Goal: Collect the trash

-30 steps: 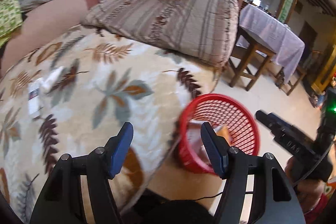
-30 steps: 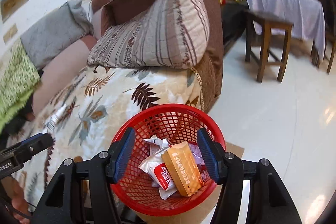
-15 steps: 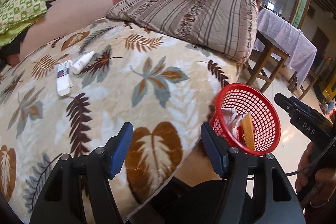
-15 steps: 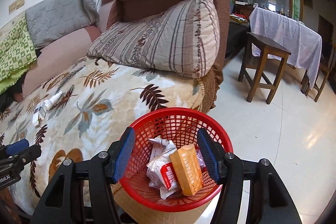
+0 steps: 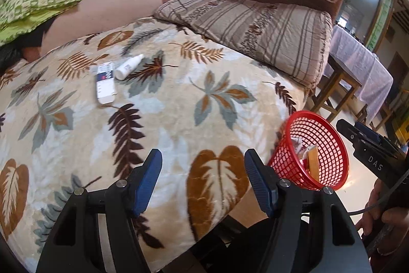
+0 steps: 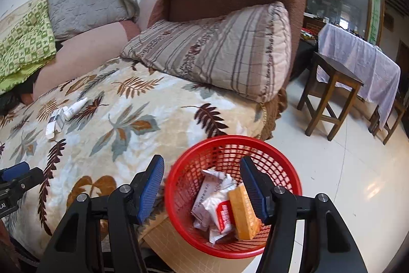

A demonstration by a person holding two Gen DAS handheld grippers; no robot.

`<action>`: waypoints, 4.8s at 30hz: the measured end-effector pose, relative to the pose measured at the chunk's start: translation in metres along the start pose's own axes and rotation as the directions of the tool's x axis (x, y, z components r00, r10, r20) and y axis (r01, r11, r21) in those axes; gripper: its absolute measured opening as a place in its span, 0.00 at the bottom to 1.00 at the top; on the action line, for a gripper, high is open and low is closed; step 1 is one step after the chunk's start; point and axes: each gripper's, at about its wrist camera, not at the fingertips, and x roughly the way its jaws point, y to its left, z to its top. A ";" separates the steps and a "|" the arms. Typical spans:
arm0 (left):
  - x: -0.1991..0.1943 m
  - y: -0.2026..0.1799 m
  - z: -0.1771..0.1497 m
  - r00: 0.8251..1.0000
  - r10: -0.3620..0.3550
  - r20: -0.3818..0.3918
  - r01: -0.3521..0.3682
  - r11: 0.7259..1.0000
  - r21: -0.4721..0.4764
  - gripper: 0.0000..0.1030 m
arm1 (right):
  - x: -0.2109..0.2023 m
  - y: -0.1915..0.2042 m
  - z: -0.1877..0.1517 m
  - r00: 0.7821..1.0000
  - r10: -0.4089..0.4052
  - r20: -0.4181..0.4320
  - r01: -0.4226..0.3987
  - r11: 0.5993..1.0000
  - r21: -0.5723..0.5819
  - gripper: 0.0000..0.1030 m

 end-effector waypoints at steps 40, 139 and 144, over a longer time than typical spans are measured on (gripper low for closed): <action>0.030 0.180 0.069 0.978 0.201 -0.047 -0.205 0.917 -0.342 0.64 | 0.178 0.216 0.051 0.898 0.392 -0.199 -0.358 0.915 0.187 0.52; 0.121 0.229 0.069 0.900 0.423 -0.102 -0.435 0.861 -0.263 0.32 | 0.188 0.295 0.038 0.867 0.375 -0.329 -0.447 0.877 -0.179 0.30; 0.117 0.226 0.071 0.904 0.420 -0.071 -0.424 0.866 -0.267 0.32 | 0.177 0.296 0.046 0.898 0.362 -0.248 -0.412 0.892 -0.189 0.30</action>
